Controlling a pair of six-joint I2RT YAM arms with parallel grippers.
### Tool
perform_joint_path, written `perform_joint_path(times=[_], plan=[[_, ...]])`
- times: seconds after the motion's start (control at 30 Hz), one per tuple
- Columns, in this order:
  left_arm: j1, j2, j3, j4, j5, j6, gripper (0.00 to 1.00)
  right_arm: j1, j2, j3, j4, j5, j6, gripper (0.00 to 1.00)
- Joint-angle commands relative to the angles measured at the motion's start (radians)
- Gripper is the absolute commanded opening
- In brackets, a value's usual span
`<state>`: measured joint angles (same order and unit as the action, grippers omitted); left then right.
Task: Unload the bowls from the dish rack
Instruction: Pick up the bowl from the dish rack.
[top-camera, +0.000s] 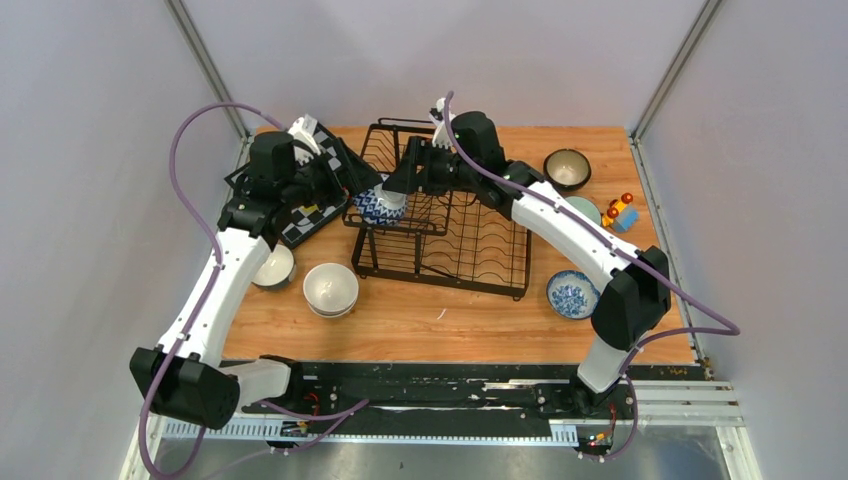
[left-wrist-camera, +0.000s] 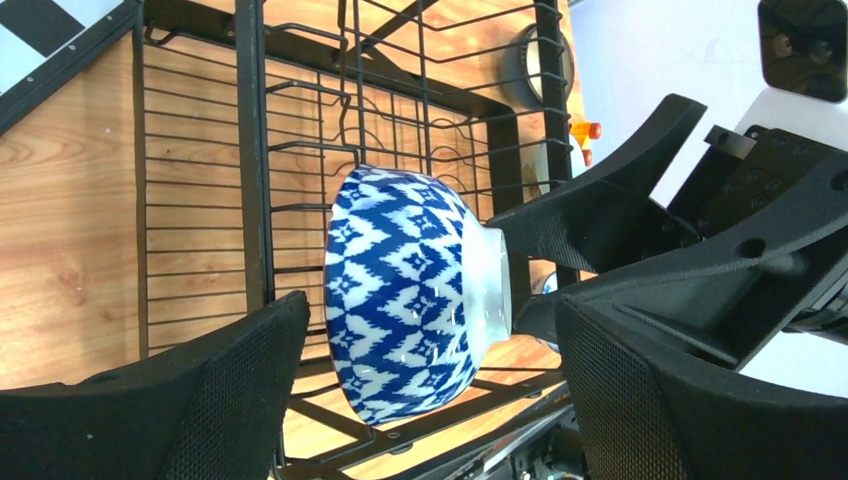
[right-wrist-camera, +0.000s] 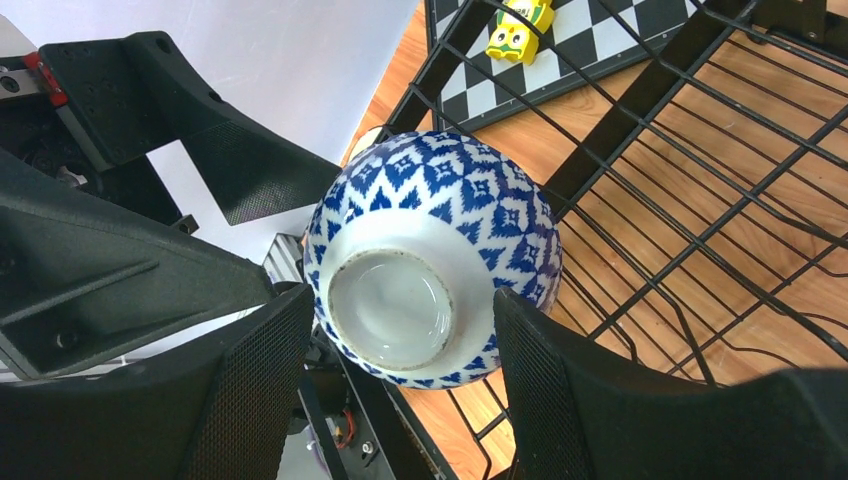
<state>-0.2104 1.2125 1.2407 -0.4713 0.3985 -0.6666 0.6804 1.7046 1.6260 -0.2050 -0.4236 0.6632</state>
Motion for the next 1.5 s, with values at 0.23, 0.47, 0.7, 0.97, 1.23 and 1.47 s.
perform_joint_path(times=[0.23,0.47,0.7,0.97,1.23,1.47], plan=[[0.0,-0.037,-0.078,0.079,0.133,-0.067,0.79,0.022,0.015,-0.034,0.057,-0.055,0.039,0.69],[0.0,-0.056,-0.126,0.188,0.181,-0.134,0.68,0.022,0.014,-0.054,0.09,-0.074,0.052,0.64],[0.0,-0.063,-0.151,0.266,0.197,-0.179,0.52,0.019,-0.005,-0.081,0.101,-0.071,0.046,0.63],[0.0,-0.056,-0.179,0.371,0.21,-0.244,0.31,0.005,-0.032,-0.128,0.14,-0.082,0.044,0.62],[0.0,-0.043,-0.198,0.462,0.218,-0.296,0.1,-0.015,-0.07,-0.168,0.147,-0.08,0.03,0.67],[0.0,-0.024,-0.197,0.592,0.229,-0.369,0.0,-0.064,-0.161,-0.173,0.103,-0.069,-0.011,0.76]])
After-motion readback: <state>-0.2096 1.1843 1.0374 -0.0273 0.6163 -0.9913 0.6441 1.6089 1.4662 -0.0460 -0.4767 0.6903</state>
